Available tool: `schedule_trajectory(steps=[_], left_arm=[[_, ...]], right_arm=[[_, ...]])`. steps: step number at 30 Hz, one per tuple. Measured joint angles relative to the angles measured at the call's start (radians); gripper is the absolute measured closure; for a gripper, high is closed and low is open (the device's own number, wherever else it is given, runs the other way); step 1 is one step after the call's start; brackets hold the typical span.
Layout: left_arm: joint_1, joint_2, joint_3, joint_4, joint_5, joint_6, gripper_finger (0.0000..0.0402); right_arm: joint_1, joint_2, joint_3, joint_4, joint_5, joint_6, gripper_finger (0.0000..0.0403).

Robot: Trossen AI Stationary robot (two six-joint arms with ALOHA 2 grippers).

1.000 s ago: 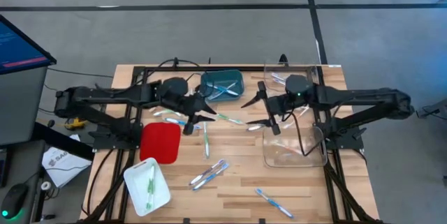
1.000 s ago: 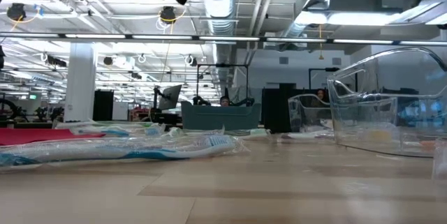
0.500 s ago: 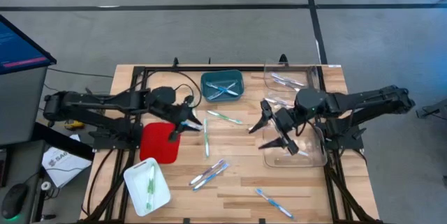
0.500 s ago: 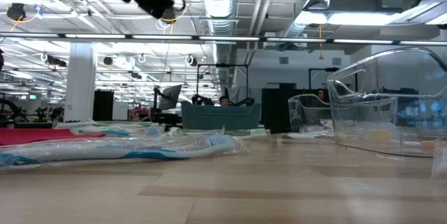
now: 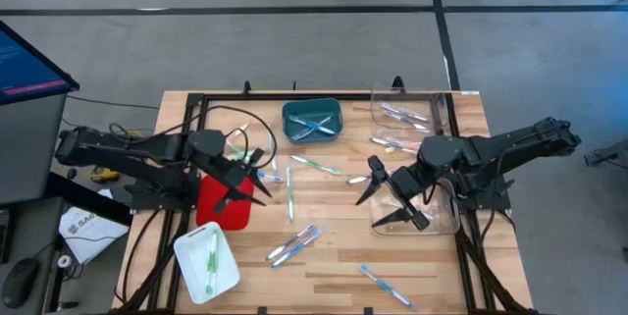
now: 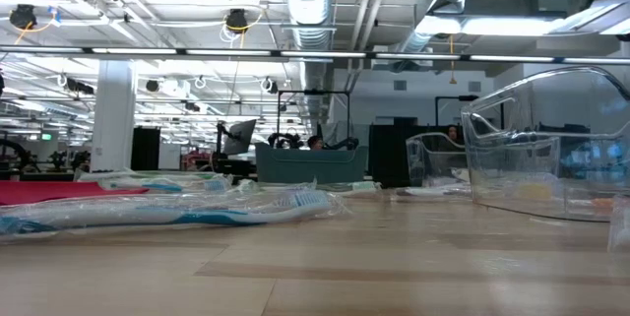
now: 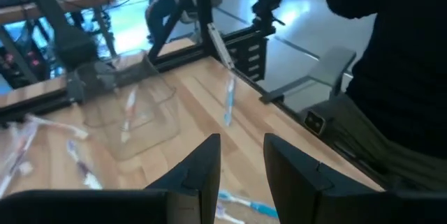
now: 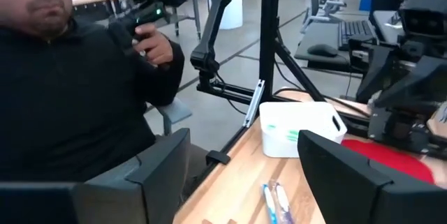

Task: Pick & Place Toothbrushes
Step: Put the green toothbrush into the white bin

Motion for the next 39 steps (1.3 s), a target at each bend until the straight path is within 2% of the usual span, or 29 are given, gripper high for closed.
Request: schedule_trajectory(steps=[8, 15, 25, 26, 28, 31, 36, 39], left_arm=[[-0.011, 0.063, 0.000, 0.010, -0.001, -0.001, 0.0298], [-0.011, 0.115, 0.000, 0.025, -0.001, -0.002, 0.0298], [-0.011, 0.138, 0.001, 0.065, -0.002, -0.028, 0.0298], [-0.011, 0.137, 0.001, 0.065, -0.002, -0.028, 0.0298], [-0.011, 0.137, -0.003, 0.072, -0.002, -0.028, 0.0298], [-0.007, 0.137, -0.033, 0.098, -0.003, -0.028, 0.0298], [0.028, 0.137, -0.085, 0.136, -0.010, -0.028, 0.0298], [0.059, 0.137, -0.092, 0.139, -0.056, -0.061, 0.0298]], right_arm=[[0.008, 0.014, 0.000, 0.004, 0.000, 0.055, 0.0143], [0.027, 0.057, -0.002, -0.040, 0.001, -0.002, 0.0143], [0.055, 0.273, -0.002, -0.079, 0.002, -0.094, 0.0143], [0.056, 0.297, -0.002, -0.070, -0.007, -0.107, 0.0143], [0.028, 0.324, -0.006, -0.056, -0.100, -0.119, 0.0143], [-0.015, 0.330, -0.040, 0.058, -0.215, -0.119, 0.0143], [-0.070, 0.297, -0.130, 0.162, -0.243, -0.122, 0.0143], [-0.110, 0.271, -0.149, 0.215, -0.266, -0.154, 0.0143]])
